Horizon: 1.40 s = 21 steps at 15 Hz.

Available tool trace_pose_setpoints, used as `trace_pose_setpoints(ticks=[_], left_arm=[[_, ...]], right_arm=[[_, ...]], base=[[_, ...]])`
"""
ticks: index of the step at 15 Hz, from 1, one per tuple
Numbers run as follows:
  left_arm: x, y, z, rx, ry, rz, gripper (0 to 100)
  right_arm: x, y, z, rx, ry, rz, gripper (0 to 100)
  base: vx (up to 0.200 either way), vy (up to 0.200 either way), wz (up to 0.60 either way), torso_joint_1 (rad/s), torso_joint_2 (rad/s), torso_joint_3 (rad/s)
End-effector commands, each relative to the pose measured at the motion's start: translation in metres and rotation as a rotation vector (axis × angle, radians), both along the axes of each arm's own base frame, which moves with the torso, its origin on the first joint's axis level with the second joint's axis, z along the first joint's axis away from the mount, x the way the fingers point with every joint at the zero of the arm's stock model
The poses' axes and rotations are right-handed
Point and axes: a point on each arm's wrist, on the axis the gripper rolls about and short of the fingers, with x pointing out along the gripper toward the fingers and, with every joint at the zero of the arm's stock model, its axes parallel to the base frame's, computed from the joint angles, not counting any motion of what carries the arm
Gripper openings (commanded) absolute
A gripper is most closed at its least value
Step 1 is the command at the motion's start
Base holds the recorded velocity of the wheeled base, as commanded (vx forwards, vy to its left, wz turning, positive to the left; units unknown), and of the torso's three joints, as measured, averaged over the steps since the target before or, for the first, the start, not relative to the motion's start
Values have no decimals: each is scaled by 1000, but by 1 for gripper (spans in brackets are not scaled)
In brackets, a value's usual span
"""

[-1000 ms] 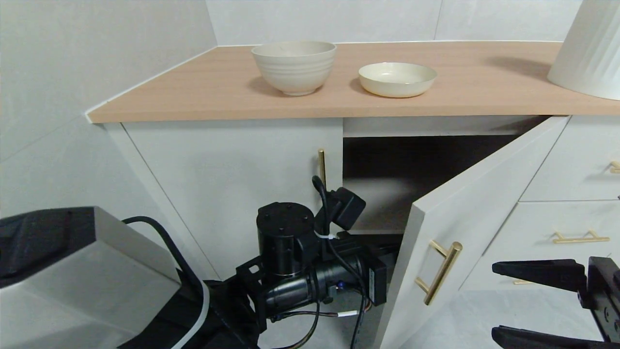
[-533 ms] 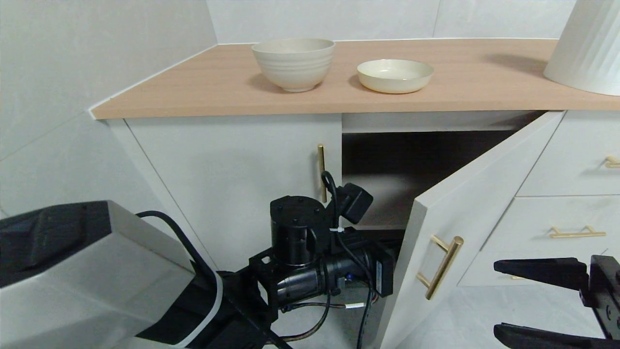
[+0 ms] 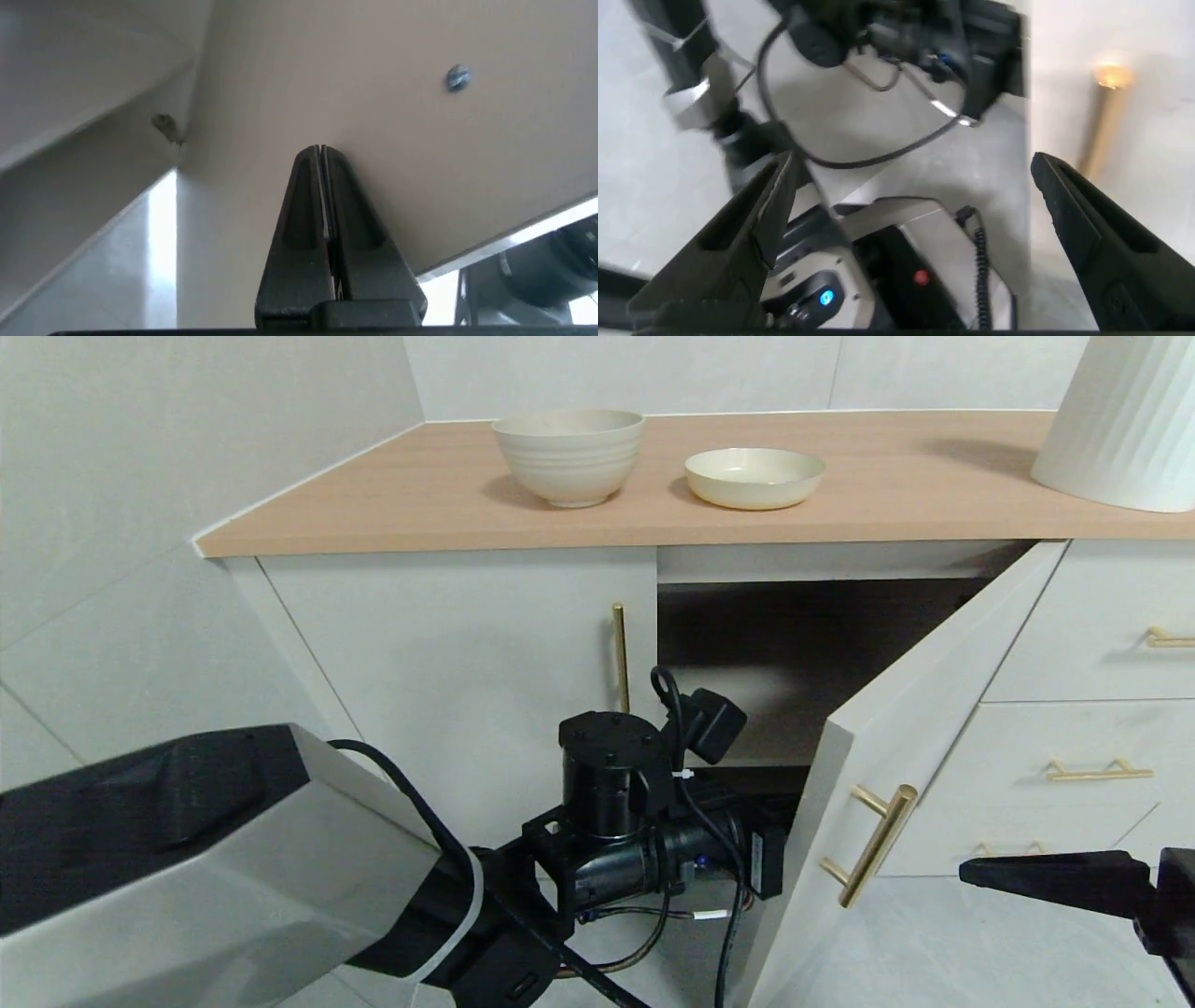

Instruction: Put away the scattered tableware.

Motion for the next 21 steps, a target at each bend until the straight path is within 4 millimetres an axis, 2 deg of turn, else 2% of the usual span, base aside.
trace_pose_setpoints(ticks=[1, 4, 7, 9, 13, 15, 16, 19, 20, 21], left_arm=[[-5, -5, 0, -2, -2, -14, 0], [-29, -28, 6, -22, -17, -91, 0], [-80, -58, 16, -24, -16, -230, 0], [-90, -59, 25, -35, -26, -238, 0], [-83, -50, 28, -35, -29, -168, 0], [-65, -27, 39, -49, -42, -83, 0], [-55, -9, 49, -57, -51, -33, 0], [-28, 68, 78, -55, -61, 171, 0], [-26, 93, 86, -34, -48, 234, 0], [-31, 128, 99, 7, -12, 315, 0]], right_arm=[[-7, 2, 1, 10, -10, 50, 100], [-17, -1, 20, 75, -73, 111, 100], [-29, -8, 39, 149, -131, 220, 100], [-34, -14, 45, 176, -161, 230, 100], [-33, -13, 47, 180, -167, 214, 100], [-22, -6, 44, 146, -141, 136, 100], [-14, 1, 39, 113, -119, 68, 100], [14, 20, 26, 30, -48, -82, 100], [24, 25, 23, 8, -30, -102, 100], [46, 31, 22, -6, -17, -161, 100]], base=[[0, 0, 0, 0, 0, 0], [0, 0, 0, 0, 0, 0], [0, 0, 0, 0, 0, 0], [0, 0, 0, 0, 0, 0], [0, 0, 0, 0, 0, 0], [0, 0, 0, 0, 0, 0], [0, 0, 0, 0, 0, 0], [0, 0, 0, 0, 0, 0], [0, 0, 0, 0, 0, 0], [0, 0, 0, 0, 0, 0]])
